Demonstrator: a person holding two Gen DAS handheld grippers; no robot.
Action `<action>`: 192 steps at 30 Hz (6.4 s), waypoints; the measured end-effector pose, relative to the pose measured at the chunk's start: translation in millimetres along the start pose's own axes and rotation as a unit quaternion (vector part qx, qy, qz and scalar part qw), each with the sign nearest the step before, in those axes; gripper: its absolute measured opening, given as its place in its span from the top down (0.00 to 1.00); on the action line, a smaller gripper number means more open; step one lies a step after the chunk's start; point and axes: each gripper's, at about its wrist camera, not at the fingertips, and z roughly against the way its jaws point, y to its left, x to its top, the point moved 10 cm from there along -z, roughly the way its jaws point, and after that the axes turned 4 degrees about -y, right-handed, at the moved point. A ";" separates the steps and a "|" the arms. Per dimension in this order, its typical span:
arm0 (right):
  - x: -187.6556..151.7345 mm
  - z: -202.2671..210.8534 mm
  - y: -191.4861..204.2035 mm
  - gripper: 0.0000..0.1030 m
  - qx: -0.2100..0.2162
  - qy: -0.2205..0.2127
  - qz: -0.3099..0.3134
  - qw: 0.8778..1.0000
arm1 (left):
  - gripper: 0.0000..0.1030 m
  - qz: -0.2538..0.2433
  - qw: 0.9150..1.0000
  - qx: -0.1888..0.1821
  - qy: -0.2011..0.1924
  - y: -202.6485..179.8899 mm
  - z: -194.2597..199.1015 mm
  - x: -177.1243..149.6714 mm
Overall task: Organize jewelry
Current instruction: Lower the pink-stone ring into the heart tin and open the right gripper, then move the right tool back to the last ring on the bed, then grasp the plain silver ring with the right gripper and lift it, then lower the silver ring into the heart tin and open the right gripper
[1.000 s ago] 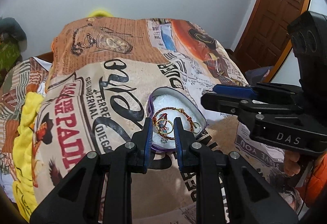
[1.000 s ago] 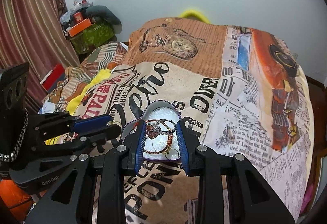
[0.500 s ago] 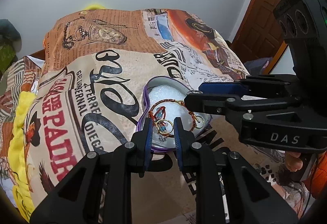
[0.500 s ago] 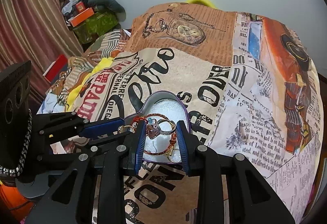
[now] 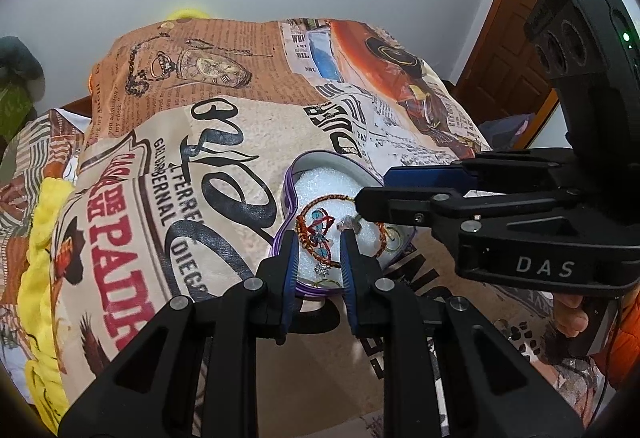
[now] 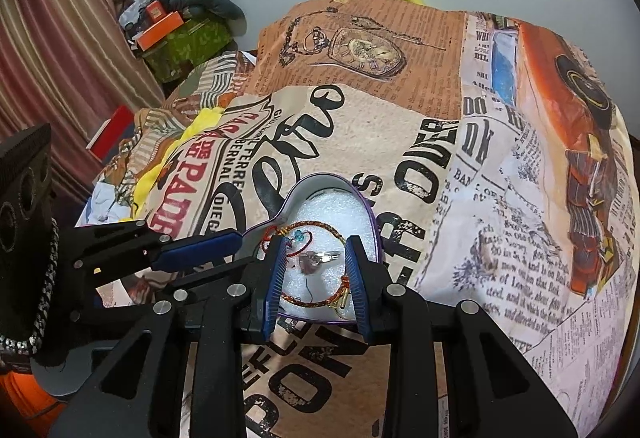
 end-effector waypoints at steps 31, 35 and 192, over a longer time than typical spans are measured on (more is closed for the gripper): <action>-32.1 106.9 -3.7 0.59 -0.073 -0.081 0.003 0.994 | 0.76 -0.022 0.999 0.009 -0.041 -47.3 92.9 -4.5; -49.4 111.2 -11.3 0.59 -0.078 -0.073 -0.010 0.994 | 0.75 -0.024 0.999 0.006 -0.034 -55.7 95.4 -15.4; -1.0 14.4 2.3 0.80 -0.017 -0.010 -0.005 1.000 | 0.87 0.013 0.999 0.034 -0.019 6.8 26.5 8.3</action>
